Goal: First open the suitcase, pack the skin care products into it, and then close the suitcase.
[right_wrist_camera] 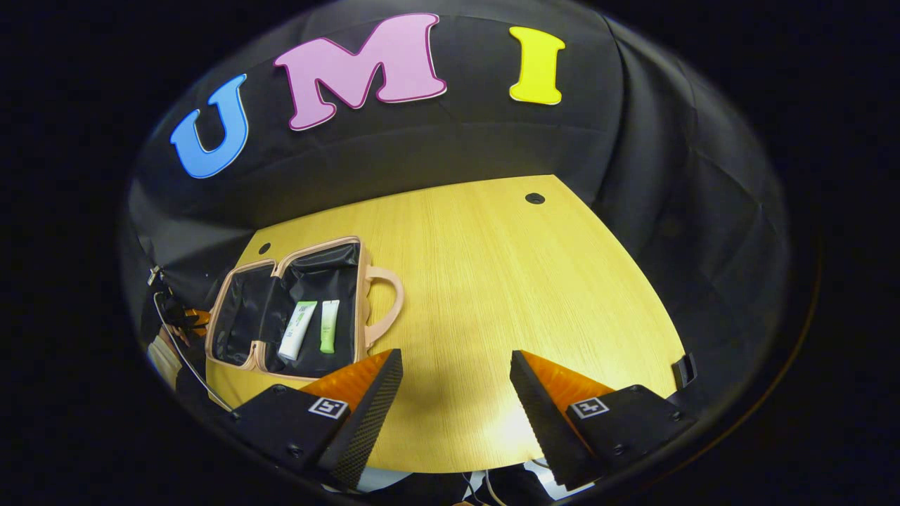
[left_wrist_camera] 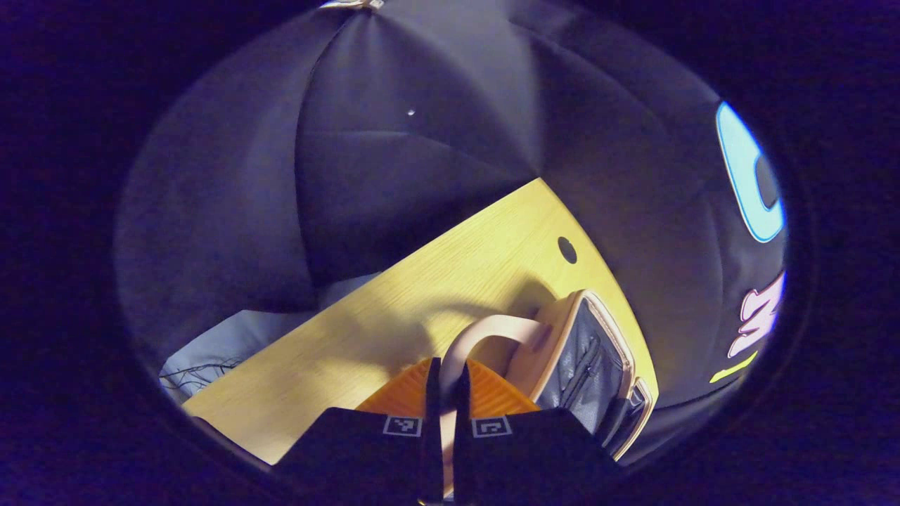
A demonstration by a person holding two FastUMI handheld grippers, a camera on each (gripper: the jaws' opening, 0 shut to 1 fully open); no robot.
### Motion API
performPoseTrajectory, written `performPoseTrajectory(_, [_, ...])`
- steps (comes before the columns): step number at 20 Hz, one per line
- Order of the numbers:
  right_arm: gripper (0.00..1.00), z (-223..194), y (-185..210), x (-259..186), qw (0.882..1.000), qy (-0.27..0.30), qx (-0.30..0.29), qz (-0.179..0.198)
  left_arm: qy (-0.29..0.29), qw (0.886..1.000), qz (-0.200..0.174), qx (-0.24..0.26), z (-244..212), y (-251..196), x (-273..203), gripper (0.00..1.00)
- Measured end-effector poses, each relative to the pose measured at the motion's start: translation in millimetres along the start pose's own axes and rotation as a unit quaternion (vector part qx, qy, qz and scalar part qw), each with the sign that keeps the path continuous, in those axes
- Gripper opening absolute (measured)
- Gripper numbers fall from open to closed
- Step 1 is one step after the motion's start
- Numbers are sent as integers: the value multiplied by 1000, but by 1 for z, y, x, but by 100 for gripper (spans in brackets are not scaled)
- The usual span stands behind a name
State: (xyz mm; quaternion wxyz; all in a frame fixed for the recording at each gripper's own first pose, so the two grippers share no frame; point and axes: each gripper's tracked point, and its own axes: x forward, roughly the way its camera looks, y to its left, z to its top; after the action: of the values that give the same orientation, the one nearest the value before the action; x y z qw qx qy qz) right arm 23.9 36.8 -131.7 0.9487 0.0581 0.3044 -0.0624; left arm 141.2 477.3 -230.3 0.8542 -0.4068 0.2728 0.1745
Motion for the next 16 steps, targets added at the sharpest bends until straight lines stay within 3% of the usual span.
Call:
performPoseTrajectory(5, [98, 6, -6, 1, 1000, -12, 12, 11, -87, 992, -35, 90, 36, -60, -75, 8])
performPoseTrajectory(7, [98, 3, -15, 4, 1000, -5, 26, 15, -121, 982, -73, 126, 41, -105, -120, 11])
performPoseTrajectory(9, [99, 6, -26, 6, 999, -8, 35, 15, -140, 970, -115, 159, 28, -155, -164, 7])
performPoseTrajectory(13, [98, 22, -51, 11, 999, -27, 26, 19, -147, 947, -174, 228, -34, -256, -208, 8])
performPoseTrajectory(16, [98, 45, -79, 11, 998, -62, 21, 16, -113, 932, -248, 241, -108, -330, -229, 8])
